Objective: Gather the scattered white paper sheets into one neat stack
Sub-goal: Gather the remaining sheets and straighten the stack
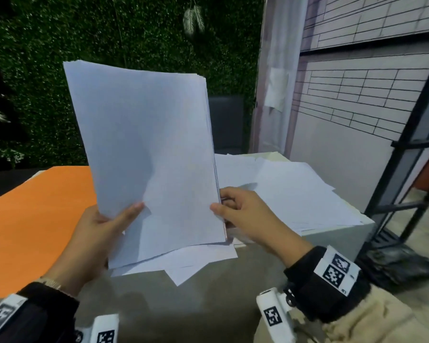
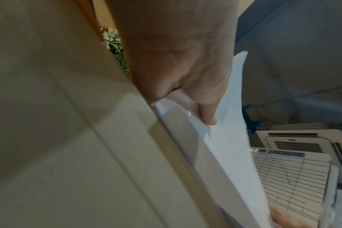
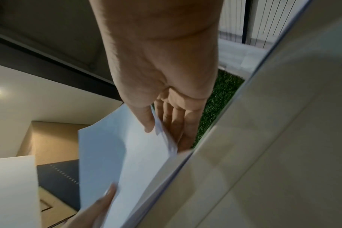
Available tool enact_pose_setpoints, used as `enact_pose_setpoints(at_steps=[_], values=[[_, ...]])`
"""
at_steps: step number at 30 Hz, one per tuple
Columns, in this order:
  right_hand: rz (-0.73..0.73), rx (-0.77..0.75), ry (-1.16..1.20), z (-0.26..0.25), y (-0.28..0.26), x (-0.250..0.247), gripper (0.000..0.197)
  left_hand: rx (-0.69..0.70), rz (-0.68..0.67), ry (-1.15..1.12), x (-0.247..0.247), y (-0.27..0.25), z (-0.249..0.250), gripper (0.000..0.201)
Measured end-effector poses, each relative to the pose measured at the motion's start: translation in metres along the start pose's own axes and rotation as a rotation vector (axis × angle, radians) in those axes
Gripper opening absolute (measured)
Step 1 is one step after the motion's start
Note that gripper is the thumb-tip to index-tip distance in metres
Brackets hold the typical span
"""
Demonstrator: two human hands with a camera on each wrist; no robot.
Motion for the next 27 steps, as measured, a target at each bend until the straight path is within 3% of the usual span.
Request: enact_pose_setpoints(at_steps=[3,6,9,12,14,19,23,27], values=[[0.056,0.033,0.058,0.015,-0.006,-0.044,0.021,-0.018,-0.024,0.008,-0.007,0.001,-0.004,0.018],[0.152,-0.039,-0.321,0.033,-0.017,-0.099,0.027,-0.018,-0.063,0.013,-0.007,0.001,-0.006,0.02],[0.098,0.021,-0.645,0.048,-0.032,-0.149,0.062,-0.04,-0.078,-0.001,-0.008,0.001,-0.008,0.025],[-0.078,0.189,-0.898,0.077,-0.038,-0.181,0.108,-0.031,-0.068,0.009,-0.007,0.002,-0.009,0.023],[-0.111,0.209,-1.009,0.1,-0.039,-0.189,0.117,-0.012,-0.064,0.021,-0.006,0.0,-0.008,0.021],[0.006,0.123,-1.018,0.113,-0.049,-0.185,0.1,0.009,-0.055,0.051,-0.005,-0.001,-0.004,0.016],[0.056,0.075,-0.965,0.104,-0.056,-0.188,0.066,0.004,-0.041,0.049,-0.002,-0.002,-0.003,0.012],[0.055,0.053,-0.936,0.094,-0.059,-0.198,0.044,-0.011,-0.036,0.05,-0.002,-0.002,-0.003,0.013]])
Point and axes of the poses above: each hand's wrist, its own y-axis towards the middle knuckle, its own x-axis out of the palm, z = x × y, the point moved 2 cm from there along y, towards the middle knuckle, and after that the axes turned 3 degrees about x, right-handed, at the moved point
